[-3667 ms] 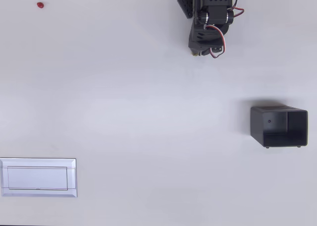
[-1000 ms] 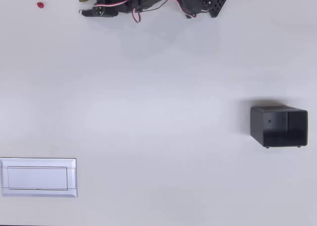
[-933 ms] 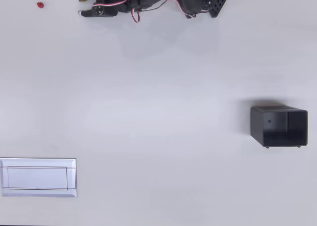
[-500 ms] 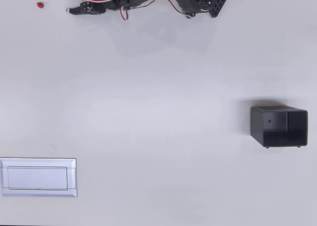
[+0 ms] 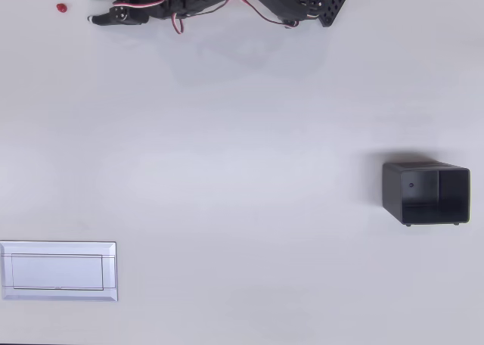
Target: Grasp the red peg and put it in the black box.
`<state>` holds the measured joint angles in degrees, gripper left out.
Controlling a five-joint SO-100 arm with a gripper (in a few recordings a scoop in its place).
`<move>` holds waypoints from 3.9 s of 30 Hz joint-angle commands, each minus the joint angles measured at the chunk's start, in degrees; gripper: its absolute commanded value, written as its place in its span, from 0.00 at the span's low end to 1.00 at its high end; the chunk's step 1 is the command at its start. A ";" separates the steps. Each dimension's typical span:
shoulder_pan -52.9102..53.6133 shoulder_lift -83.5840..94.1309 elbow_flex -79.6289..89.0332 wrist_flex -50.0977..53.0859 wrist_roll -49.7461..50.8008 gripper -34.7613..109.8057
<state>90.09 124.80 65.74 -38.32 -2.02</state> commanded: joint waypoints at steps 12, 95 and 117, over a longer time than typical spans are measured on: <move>-0.18 6.24 10.46 -0.53 0.09 0.34; -0.53 16.70 25.84 1.67 -0.44 0.29; -2.55 0.09 10.46 1.14 -3.60 0.24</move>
<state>88.95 134.30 82.27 -34.89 -3.87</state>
